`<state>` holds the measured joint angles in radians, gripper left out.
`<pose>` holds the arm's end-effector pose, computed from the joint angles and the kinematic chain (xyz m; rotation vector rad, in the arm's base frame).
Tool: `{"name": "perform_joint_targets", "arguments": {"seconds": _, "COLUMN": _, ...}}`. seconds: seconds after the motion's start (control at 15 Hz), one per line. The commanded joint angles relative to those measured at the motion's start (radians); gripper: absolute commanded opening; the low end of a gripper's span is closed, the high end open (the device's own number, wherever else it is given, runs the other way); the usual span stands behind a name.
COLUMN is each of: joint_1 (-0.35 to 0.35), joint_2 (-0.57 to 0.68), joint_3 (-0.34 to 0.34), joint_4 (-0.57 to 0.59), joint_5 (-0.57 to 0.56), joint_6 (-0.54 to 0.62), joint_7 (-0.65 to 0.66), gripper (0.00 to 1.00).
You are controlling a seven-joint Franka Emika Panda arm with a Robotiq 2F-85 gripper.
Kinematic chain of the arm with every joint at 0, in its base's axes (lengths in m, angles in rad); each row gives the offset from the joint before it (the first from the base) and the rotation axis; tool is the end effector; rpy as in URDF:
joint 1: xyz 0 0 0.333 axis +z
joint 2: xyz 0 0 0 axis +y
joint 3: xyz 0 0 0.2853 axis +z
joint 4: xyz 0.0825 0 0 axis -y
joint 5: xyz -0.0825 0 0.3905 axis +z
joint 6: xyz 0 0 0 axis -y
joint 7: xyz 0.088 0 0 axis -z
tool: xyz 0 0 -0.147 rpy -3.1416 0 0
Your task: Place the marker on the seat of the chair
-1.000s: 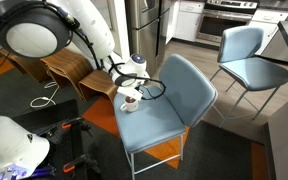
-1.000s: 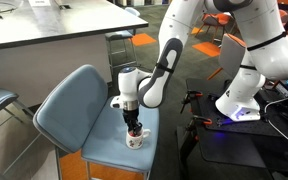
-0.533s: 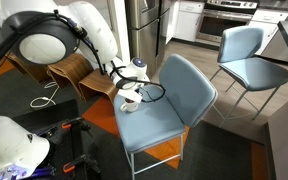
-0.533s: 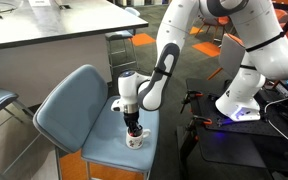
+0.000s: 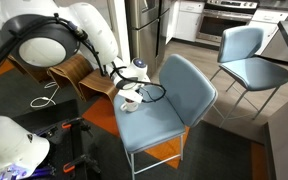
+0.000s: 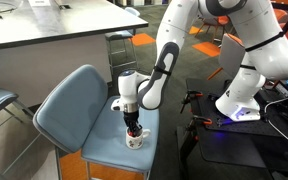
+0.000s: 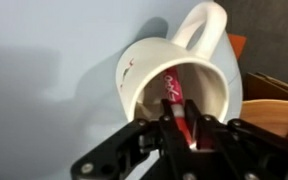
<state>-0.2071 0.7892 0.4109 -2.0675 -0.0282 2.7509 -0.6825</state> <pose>0.5258 0.1458 0.0056 -2.6286 -1.1247 -0.0364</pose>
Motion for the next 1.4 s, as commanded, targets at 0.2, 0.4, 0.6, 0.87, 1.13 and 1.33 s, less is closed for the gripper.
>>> {"name": "perform_joint_targets", "arguments": {"seconds": 0.2, "joint_1": -0.054, "joint_2": -0.134, "joint_3": 0.057, "joint_4": -0.106, "joint_5": 0.024, "joint_6": 0.000, "joint_7": 0.011, "gripper": 0.05}}
{"name": "perform_joint_targets", "arguments": {"seconds": 0.4, "joint_1": -0.057, "joint_2": -0.220, "joint_3": 0.064, "joint_4": -0.146, "joint_5": 0.060, "joint_6": -0.038, "joint_7": 0.039, "gripper": 0.05}}
{"name": "perform_joint_targets", "arguments": {"seconds": 0.6, "joint_1": -0.033, "joint_2": -0.311, "joint_3": 0.031, "joint_4": -0.173, "joint_5": 0.115, "joint_6": -0.043, "joint_7": 0.124, "gripper": 0.05}}
{"name": "perform_joint_targets", "arguments": {"seconds": 0.87, "joint_1": 0.012, "joint_2": -0.394, "joint_3": -0.063, "joint_4": -0.144, "joint_5": 0.158, "joint_6": -0.153, "joint_7": 0.238, "gripper": 0.05}}
{"name": "perform_joint_targets", "arguments": {"seconds": 1.13, "joint_1": 0.068, "joint_2": -0.350, "joint_3": -0.202, "joint_4": -0.048, "joint_5": 0.155, "joint_6": -0.269, "joint_7": 0.377, "gripper": 0.05}}
{"name": "perform_joint_targets", "arguments": {"seconds": 1.33, "joint_1": 0.099, "joint_2": -0.246, "joint_3": -0.278, "joint_4": 0.059, "joint_5": 0.154, "joint_6": -0.334, "joint_7": 0.478, "gripper": 0.05}}
